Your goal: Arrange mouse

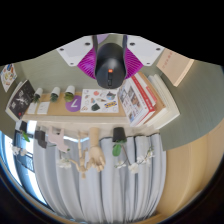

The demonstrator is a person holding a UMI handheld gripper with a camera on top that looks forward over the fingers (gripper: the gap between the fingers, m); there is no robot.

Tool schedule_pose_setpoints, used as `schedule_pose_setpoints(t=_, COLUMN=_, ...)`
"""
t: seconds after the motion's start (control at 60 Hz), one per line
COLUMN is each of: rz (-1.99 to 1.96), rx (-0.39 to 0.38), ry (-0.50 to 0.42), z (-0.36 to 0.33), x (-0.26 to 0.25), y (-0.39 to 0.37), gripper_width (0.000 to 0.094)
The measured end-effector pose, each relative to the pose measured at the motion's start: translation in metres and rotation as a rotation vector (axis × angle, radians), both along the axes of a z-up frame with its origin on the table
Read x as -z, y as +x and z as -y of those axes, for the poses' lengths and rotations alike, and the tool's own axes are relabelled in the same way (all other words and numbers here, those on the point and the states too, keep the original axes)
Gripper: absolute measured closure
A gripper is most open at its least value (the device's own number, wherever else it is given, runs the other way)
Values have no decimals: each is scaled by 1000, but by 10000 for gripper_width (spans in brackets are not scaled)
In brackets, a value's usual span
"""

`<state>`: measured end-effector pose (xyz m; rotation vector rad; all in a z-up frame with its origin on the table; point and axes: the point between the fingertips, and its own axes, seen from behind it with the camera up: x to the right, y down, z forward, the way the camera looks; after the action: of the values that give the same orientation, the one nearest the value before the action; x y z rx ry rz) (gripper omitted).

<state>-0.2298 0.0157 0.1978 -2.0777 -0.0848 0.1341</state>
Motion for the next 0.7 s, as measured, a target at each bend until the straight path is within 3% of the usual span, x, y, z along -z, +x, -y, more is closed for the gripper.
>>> schedule_pose_setpoints(t=0.167, rz=13, rx=74, ry=11, z=36, x=10, y=90, gripper_width=599)
schedule_pose_setpoints(t=0.283, rz=60, rx=102, ry=-104, z=57, x=70, y=135, gripper_width=600)
schedule_pose_setpoints(t=0.45, rz=49, rx=95, ry=-261, z=83, x=155, y=143, gripper_width=598)
schedule_pose_setpoints(t=0.65, rz=13, rx=69, ry=-352, z=102, x=212, y=125, gripper_width=580)
schedule_pose_setpoints(t=0.7, rz=34, rx=64, ry=-329, z=101, x=213, y=126, gripper_width=565)
